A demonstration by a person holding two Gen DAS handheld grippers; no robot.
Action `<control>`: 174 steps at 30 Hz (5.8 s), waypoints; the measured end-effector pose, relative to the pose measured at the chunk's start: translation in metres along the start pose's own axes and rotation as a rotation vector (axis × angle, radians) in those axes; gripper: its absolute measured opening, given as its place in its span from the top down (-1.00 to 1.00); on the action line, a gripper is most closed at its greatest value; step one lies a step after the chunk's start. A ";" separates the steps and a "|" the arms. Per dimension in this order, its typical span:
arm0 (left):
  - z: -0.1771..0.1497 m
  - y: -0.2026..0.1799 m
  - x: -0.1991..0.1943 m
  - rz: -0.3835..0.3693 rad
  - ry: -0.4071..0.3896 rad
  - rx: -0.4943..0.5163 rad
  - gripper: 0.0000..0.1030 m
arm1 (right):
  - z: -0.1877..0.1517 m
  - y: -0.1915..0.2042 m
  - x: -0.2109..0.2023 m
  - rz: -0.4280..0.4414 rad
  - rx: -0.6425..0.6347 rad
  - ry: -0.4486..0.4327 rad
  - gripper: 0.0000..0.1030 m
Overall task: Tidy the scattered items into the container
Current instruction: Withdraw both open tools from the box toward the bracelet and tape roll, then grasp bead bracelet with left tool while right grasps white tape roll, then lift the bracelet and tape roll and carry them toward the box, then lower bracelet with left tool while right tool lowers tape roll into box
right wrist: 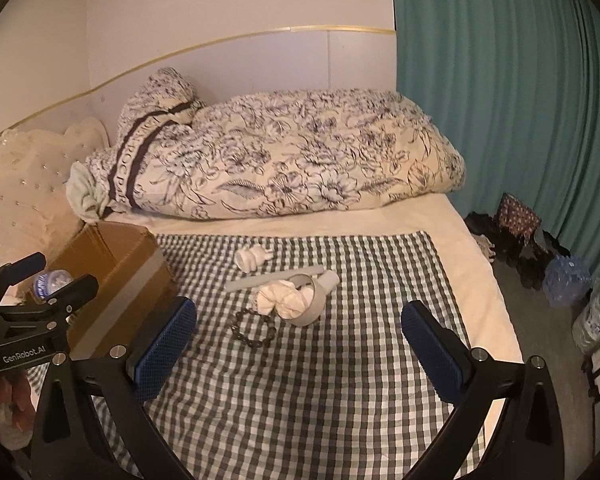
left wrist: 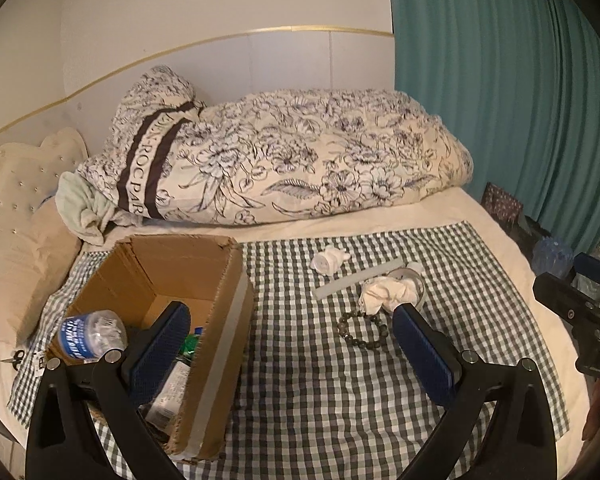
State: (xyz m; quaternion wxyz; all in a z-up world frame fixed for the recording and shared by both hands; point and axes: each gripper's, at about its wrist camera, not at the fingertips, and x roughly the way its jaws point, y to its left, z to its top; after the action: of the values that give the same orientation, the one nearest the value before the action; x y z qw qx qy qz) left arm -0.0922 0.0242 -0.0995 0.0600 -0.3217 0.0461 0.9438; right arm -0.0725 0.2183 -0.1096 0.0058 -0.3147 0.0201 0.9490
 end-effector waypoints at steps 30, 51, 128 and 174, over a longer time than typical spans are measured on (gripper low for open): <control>-0.046 -0.050 0.186 -0.073 0.267 0.044 -1.00 | -0.030 -0.049 0.176 0.044 0.065 0.219 -0.54; -0.065 -0.055 0.268 -0.092 0.374 0.006 -0.89 | -0.041 -0.043 0.255 -0.030 0.059 0.280 -0.01; 0.004 0.016 -0.085 -0.131 -0.101 -0.058 0.79 | 0.004 0.027 -0.097 -0.005 -0.057 -0.184 0.94; 0.009 0.167 -0.049 0.039 -0.057 -0.158 0.79 | 0.041 0.181 -0.010 0.196 -0.180 -0.099 0.94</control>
State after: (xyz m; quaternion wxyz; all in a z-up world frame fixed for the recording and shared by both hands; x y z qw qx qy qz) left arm -0.0834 -0.1434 -0.0543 0.0172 -0.2976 -0.0241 0.9542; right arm -0.0933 0.0393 -0.0640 -0.1139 -0.2632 -0.0348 0.9574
